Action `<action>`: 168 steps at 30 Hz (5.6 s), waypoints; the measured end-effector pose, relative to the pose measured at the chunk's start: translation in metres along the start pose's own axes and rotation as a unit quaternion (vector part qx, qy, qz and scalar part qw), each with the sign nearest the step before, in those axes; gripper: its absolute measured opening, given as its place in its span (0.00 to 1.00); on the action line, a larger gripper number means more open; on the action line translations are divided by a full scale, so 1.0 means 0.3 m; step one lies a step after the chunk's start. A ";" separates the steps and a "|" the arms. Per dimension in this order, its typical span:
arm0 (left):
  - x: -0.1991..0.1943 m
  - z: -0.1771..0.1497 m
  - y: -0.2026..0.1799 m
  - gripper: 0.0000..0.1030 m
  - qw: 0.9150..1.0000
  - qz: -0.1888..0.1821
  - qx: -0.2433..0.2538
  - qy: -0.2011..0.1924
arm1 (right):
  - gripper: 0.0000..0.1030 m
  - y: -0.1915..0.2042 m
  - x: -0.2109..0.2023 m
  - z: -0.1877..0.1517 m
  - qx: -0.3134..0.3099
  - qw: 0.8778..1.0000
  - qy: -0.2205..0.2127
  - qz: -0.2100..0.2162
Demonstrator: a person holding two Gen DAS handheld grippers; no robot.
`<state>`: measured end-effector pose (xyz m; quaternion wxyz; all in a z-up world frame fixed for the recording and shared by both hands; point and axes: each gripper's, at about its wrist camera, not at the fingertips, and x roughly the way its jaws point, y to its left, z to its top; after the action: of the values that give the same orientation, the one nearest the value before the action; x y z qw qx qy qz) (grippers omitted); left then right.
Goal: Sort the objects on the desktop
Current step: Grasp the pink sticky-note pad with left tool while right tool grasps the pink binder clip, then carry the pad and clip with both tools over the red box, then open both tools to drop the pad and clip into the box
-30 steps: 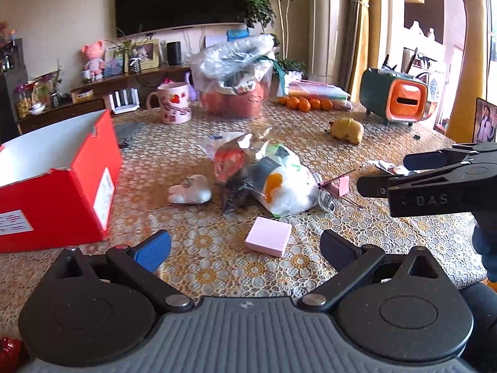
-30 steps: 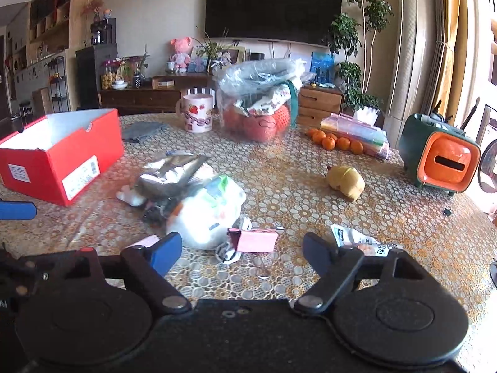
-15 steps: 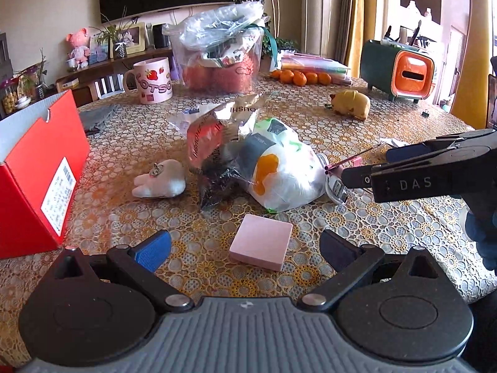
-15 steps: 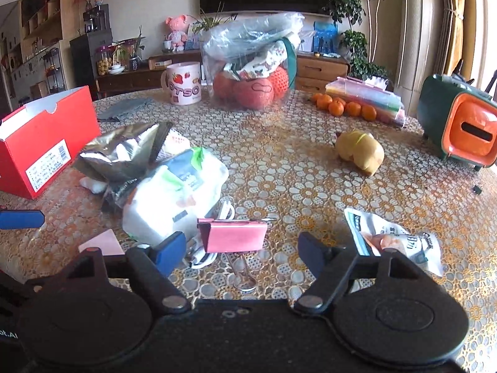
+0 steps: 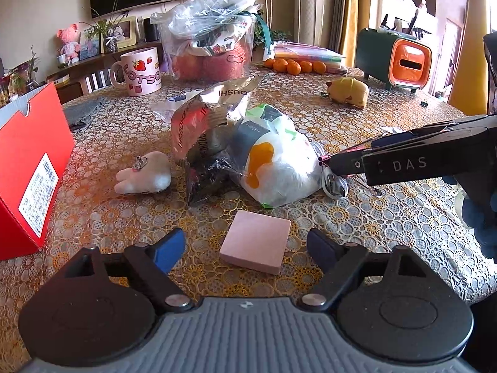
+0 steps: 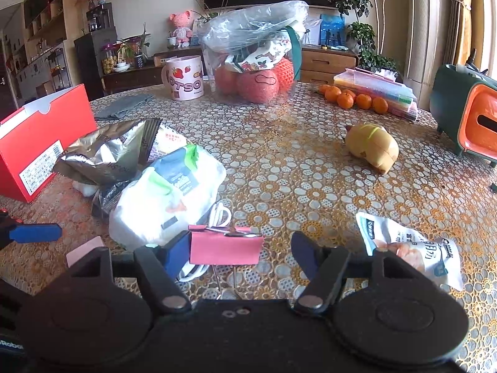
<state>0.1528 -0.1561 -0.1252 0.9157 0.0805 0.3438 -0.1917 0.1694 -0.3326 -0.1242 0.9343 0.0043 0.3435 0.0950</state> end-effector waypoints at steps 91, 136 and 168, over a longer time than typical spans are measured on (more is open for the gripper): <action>-0.571 0.268 0.903 0.42 0.985 0.137 -0.096 -0.040 | 0.49 0.937 -0.231 0.500 -0.178 0.965 -0.026 0.192; 0.106 0.294 1.308 0.43 0.963 0.116 -0.089 0.225 | 0.48 1.226 0.398 0.486 -0.216 0.955 0.141 0.147; -0.175 0.365 1.214 0.46 0.979 0.100 -0.137 0.108 | 0.60 1.109 0.150 0.543 -0.180 0.960 0.089 0.194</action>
<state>0.3301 0.1616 -0.0025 0.8899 0.0085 0.4543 -0.0400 0.2496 0.0116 -0.0042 0.8489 -0.1058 0.3954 0.3344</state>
